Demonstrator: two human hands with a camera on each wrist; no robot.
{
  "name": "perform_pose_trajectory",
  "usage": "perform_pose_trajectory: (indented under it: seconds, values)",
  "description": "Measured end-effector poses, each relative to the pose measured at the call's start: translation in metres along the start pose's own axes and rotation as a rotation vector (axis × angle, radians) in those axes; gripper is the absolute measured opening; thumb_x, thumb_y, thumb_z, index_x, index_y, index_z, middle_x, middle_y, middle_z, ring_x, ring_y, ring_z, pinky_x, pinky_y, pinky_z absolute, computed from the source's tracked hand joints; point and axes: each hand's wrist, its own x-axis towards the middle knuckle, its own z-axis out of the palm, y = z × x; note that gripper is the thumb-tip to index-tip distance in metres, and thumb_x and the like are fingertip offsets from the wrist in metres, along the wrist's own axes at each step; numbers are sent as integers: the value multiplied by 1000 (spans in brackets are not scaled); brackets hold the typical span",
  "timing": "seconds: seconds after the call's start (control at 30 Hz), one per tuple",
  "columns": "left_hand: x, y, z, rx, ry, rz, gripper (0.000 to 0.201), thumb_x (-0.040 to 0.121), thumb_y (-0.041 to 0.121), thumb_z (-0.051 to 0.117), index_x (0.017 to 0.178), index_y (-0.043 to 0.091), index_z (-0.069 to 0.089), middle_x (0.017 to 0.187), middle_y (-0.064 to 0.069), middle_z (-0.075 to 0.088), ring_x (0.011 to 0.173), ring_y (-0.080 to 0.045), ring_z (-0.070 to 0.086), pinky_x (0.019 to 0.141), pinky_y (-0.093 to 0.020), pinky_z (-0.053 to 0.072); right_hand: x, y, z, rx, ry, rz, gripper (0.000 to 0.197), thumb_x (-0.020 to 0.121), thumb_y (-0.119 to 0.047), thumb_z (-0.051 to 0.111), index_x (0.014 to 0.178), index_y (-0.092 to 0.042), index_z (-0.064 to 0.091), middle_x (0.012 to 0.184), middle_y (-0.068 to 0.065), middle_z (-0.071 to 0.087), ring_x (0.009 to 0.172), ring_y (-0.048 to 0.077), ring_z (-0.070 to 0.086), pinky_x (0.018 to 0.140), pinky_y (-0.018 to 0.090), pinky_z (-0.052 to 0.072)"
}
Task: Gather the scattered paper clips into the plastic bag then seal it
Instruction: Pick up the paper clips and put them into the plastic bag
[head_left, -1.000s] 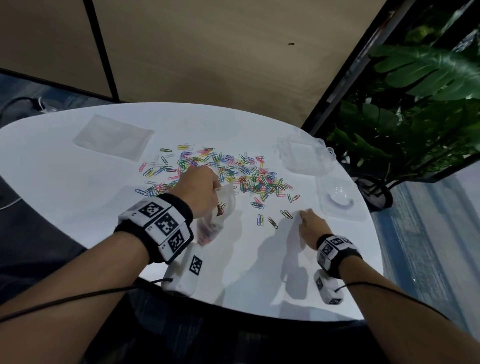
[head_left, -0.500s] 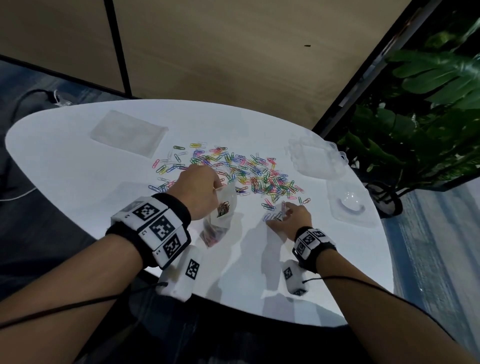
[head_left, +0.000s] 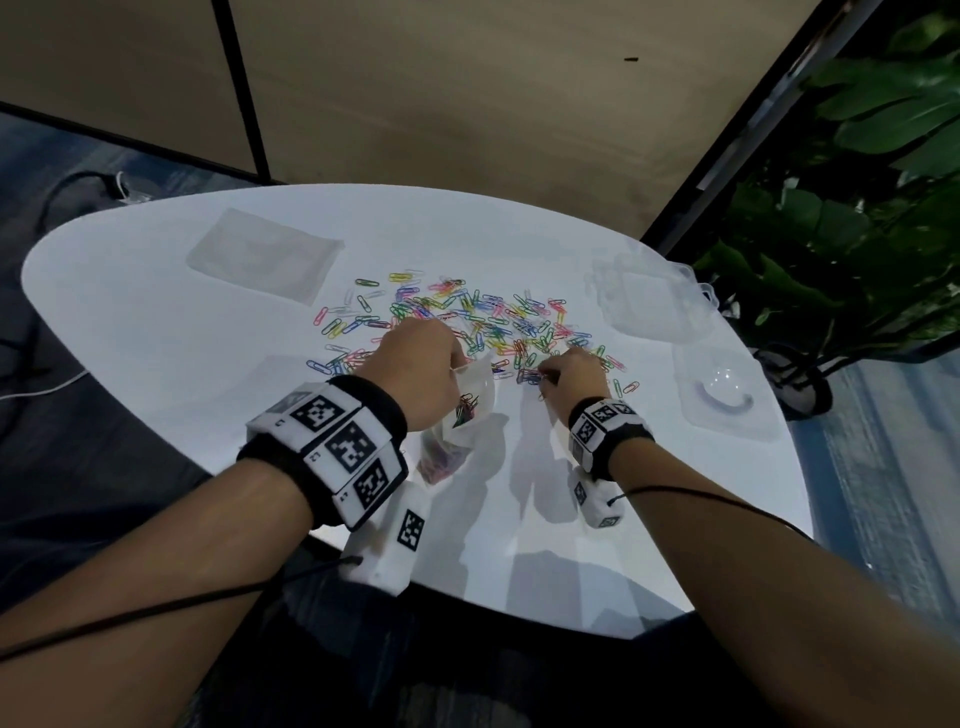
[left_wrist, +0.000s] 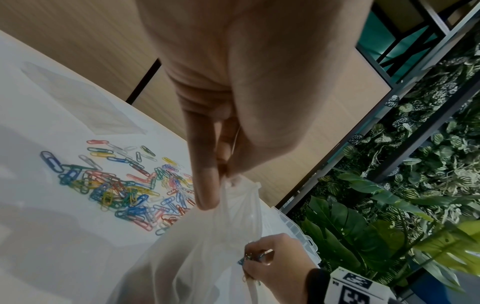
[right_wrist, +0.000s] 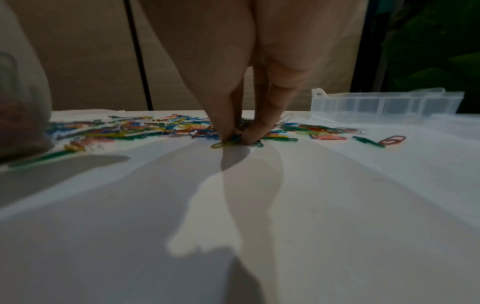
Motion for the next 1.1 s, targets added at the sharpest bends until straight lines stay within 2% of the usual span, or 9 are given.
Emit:
perform_pose_trajectory:
  seconds: [0.17, 0.27, 0.37, 0.47, 0.57, 0.67, 0.77, 0.93, 1.1]
  values:
    - [1, 5, 1, 27, -7, -20, 31, 89, -2, 54, 107, 8, 76, 72, 1, 60, 78, -25, 64, 81, -34, 59, -1, 15, -13, 80, 15, 91, 14, 84, -7, 63, 86, -5, 76, 93, 11, 75, 91, 28, 69, 84, 29, 55]
    - [3, 9, 1, 31, -14, -27, 29, 90, 0, 54, 108, 8, 76, 76, -2, 62, 77, -25, 64, 80, -34, 60, 1, 29, -30, 271, 95, 219, 9, 84, -13, 71, 87, -10, 79, 91, 6, 77, 88, 21, 71, 89, 30, 56]
    - [5, 12, 5, 28, -2, -48, 24, 92, 6, 56, 104, 9, 76, 91, -9, 71, 76, -26, 67, 83, -37, 61, -4, 30, -53, 645, 76, 328, 6, 80, -17, 78, 85, -15, 80, 82, 4, 77, 77, 15, 73, 86, 27, 58]
    - [10, 17, 15, 36, 21, -70, 19, 94, 10, 59, 95, 9, 78, 68, 1, 63, 73, -24, 67, 83, -35, 61, -19, 11, -76, 1239, -33, 328, 6, 83, 0, 72, 88, -1, 75, 88, 16, 74, 73, 20, 72, 80, 27, 60]
    - [16, 25, 23, 33, 28, -75, 18, 92, 9, 62, 86, 9, 79, 59, 5, 58, 70, -24, 66, 86, -36, 61, -41, -14, -92, 1513, -275, 295, 11, 89, 5, 62, 98, 7, 67, 85, 13, 72, 74, 16, 72, 71, 19, 59]
    - [20, 31, 29, 7, 43, -62, 21, 89, 3, 60, 85, 8, 80, 66, -1, 67, 74, -26, 71, 81, -36, 62, -57, -31, -86, 1515, -429, 294, 9, 90, 5, 61, 95, 7, 67, 83, 11, 72, 73, 14, 72, 70, 18, 59]
    - [20, 35, 36, 17, 53, -51, 19, 89, 5, 59, 86, 6, 77, 86, -13, 73, 83, -30, 71, 77, -39, 62, -61, -42, -71, 1431, -408, 298, 4, 87, 7, 64, 89, 9, 67, 81, 16, 68, 63, 15, 71, 68, 20, 60]
    - [24, 31, 39, 39, 93, -30, 21, 91, 5, 56, 82, 5, 75, 84, -16, 72, 80, -33, 70, 77, -42, 61, -53, -53, -67, 1300, -401, 279, 7, 87, 6, 65, 80, 6, 66, 78, 17, 66, 62, 18, 68, 71, 24, 61]
    - [27, 31, 36, -75, 74, -24, 20, 94, 6, 60, 102, 8, 78, 98, -16, 76, 87, -34, 74, 85, -43, 62, -53, -62, -60, 898, -408, 146, 8, 79, -1, 70, 74, -8, 72, 77, 13, 69, 74, 26, 68, 83, 37, 60]
